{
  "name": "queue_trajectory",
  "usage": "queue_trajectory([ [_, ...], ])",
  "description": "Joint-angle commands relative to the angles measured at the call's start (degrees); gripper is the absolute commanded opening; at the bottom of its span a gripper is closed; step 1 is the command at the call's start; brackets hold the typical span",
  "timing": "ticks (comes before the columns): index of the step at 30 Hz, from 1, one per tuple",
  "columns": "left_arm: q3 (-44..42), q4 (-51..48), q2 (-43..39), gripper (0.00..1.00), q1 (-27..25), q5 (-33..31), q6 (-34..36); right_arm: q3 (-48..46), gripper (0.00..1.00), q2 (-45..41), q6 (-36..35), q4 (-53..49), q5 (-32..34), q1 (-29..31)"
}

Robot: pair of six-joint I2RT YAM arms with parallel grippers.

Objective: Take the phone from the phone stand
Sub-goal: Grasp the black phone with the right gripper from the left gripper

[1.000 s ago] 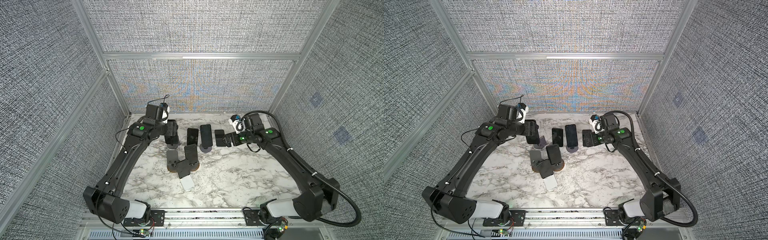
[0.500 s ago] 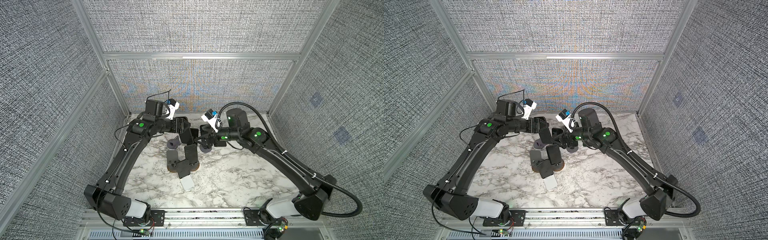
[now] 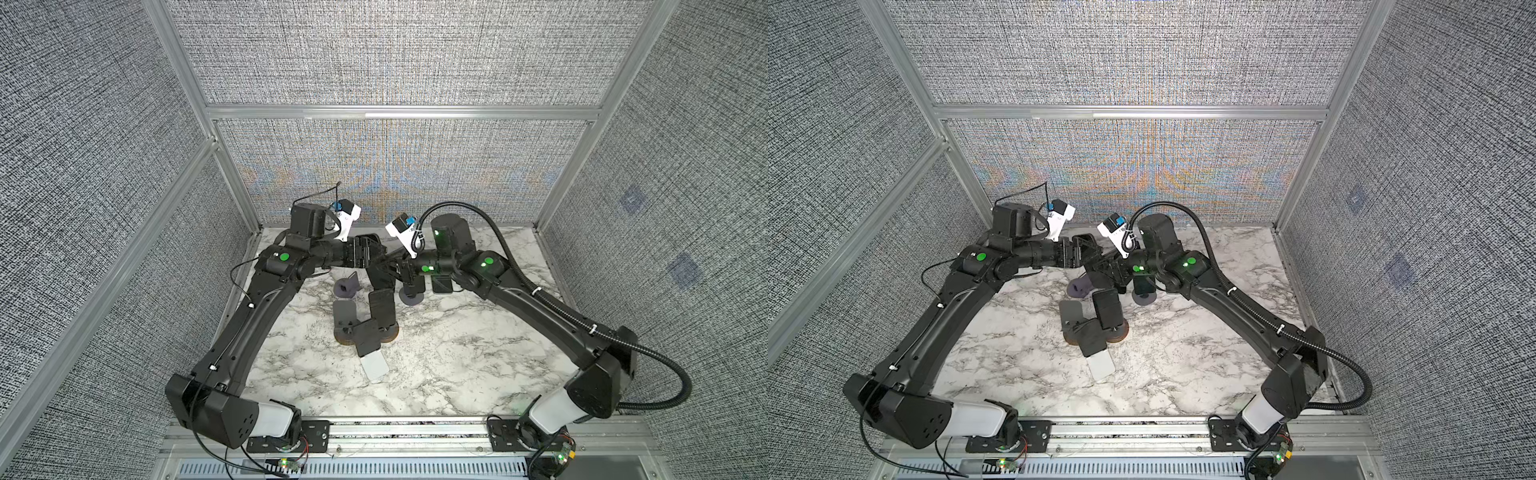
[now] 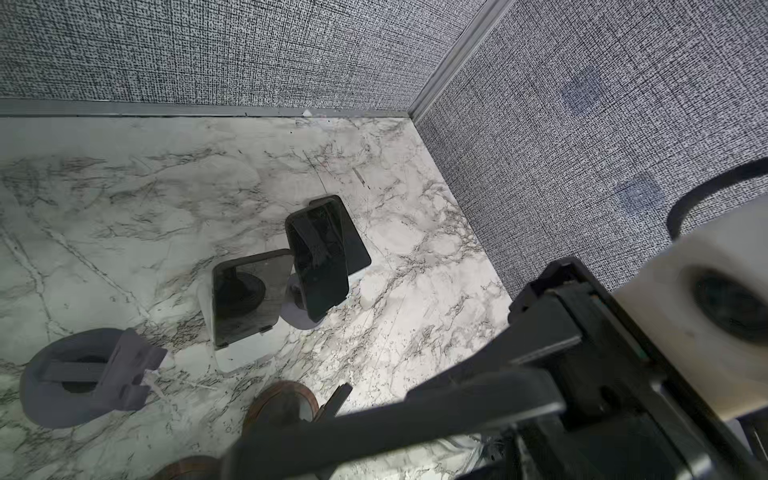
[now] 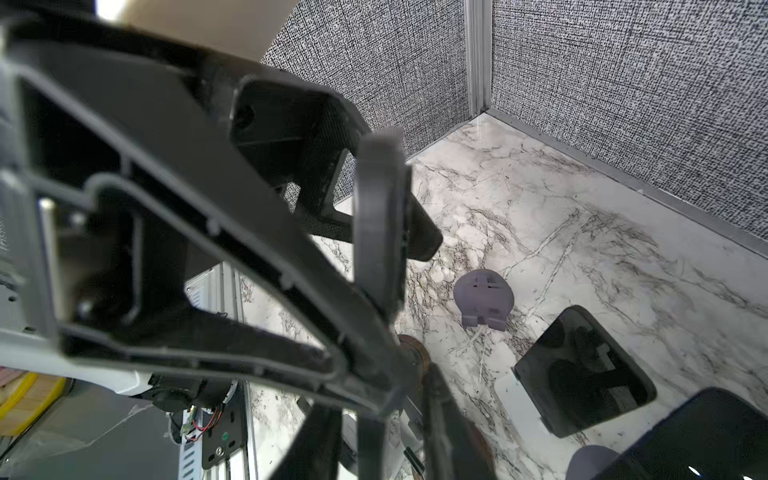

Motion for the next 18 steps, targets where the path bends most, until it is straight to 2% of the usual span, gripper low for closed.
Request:
queue_trajectory([
  [1, -0.5, 3.6, -0.6, 0.53, 0.0, 0.6, -0.3, 0.2, 0.13, -0.1, 1.4, 2.0, -0.5, 0.0],
  [3, -1.1, 4.4, -0.6, 0.53, 0.0, 0.7, -0.5, 0.1, 0.07, -0.1, 1.7, 2.0, -0.6, 0.1],
  [8, -2.5, 7.1, -1.2, 0.56, 0.0, 0.9, -1.5, 0.1, 0.01, 0.0, 1.8, 2.1, -0.6, 0.1],
  [13, -3.6, 9.1, -1.8, 0.81, 0.1, 1.2, -2.0, 0.1, 0.0, 0.0, 2.0, 2.2, -0.4, 0.0],
  [18, -4.1, 9.2, -2.8, 0.96, 0.2, 0.0, -1.4, 0.0, 0.0, -0.3, 2.7, 2.4, -1.9, -0.6],
])
